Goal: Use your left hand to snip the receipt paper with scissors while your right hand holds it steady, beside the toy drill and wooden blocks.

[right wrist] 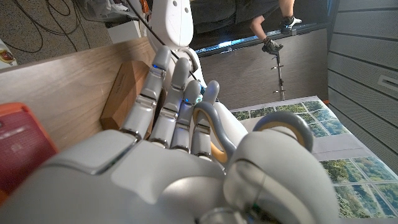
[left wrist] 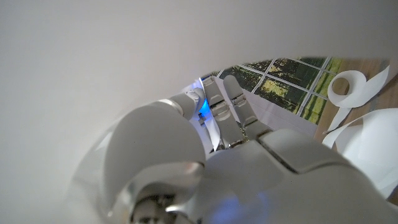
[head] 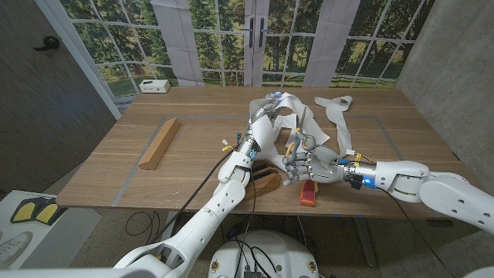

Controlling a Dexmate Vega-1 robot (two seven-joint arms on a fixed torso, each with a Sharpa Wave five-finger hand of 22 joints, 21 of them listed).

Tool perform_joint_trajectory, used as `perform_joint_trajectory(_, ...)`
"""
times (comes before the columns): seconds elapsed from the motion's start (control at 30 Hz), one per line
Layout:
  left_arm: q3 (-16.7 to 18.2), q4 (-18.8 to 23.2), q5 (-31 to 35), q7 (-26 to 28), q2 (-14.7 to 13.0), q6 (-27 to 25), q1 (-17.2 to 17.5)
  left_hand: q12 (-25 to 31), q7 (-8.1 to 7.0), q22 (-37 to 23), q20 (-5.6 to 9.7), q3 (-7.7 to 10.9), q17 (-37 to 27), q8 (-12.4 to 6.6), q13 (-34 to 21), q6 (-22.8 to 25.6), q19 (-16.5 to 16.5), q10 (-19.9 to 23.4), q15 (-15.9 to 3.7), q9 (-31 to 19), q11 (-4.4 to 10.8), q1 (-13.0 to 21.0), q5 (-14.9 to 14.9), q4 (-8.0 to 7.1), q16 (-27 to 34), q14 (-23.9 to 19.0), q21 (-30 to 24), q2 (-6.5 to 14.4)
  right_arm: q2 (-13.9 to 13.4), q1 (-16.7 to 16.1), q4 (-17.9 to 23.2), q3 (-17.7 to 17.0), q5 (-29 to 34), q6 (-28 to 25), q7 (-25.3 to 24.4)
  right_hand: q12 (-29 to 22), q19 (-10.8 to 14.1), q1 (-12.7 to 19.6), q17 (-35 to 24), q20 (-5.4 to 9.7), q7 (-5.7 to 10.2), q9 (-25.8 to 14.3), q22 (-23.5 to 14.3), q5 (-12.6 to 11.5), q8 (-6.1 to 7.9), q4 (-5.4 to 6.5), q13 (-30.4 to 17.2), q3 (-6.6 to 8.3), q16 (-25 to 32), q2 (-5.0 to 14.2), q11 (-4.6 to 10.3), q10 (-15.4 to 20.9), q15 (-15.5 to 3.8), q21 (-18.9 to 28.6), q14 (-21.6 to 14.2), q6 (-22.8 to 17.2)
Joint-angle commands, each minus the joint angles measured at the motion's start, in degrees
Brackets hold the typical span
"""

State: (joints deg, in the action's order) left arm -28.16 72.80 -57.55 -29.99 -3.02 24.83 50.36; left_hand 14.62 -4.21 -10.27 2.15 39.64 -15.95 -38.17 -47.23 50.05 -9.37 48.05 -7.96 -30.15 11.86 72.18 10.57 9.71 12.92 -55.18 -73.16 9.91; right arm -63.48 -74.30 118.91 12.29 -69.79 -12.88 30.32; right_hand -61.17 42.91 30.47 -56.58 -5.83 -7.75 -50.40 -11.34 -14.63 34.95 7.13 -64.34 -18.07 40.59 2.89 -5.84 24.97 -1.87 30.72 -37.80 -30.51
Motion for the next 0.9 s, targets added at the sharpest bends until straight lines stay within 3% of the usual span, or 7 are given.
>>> perform_joint_trajectory(0.03,0.34,0.41,-1.18,-2.27,-0.35,-1.48,0.00,-0.27,-0.26,-0.08,7.79,-0.01,-0.07,0.11,-0.24,0.64,0.26,0.44,-5.42,-0.10,-0.10,0.53,-0.18,0.16,0.24,-0.56,-0.49,0.07,0.17,0.39,0.36,0.07,0.62,0.17,0.14,-0.34,0.36,0.00,-0.05,0.09,-1.48,0.54,-0.06,0.02,-0.51,-0.17,-0.33,0.20,-0.01,0.17,0.16,0.54,-0.54,-0.18,-0.73,-0.51)
perform_joint_trajectory(0.5,0.73,-0.53,-1.07,-1.94,0.15,-1.50,-0.34,-0.33,-0.35,-0.02,7.68,-0.01,0.03,0.07,-0.44,0.66,0.65,0.62,-5.41,-0.13,-0.08,0.71,-0.12,0.11,0.30,-0.77,-0.79,0.14,-0.81,-2.17,1.43,-2.34,0.48,1.21,-1.00,-0.39,0.67,0.33,-0.10,0.12,-1.38,2.20,-0.07,0.00,-1.90,-0.37,-0.14,0.31,-0.01,0.27,0.19,0.84,-0.53,-0.28,-0.94,-1.15)
perform_joint_trajectory(0.9,1.15,-1.43,-1.03,-1.88,0.21,-1.65,-0.58,-0.41,-0.48,-0.01,7.49,-0.07,0.14,0.08,-0.55,0.70,0.95,0.75,-5.41,-0.07,-0.07,0.75,-0.08,0.07,0.27,-0.77,-1.06,0.09,-0.73,-2.04,1.64,-2.50,0.28,0.47,-0.93,-0.45,0.76,0.41,-0.18,0.18,-1.30,3.39,-0.08,0.00,-2.90,-0.40,-0.17,0.34,-0.11,0.38,0.19,0.88,-0.55,-0.42,-0.77,-1.65)
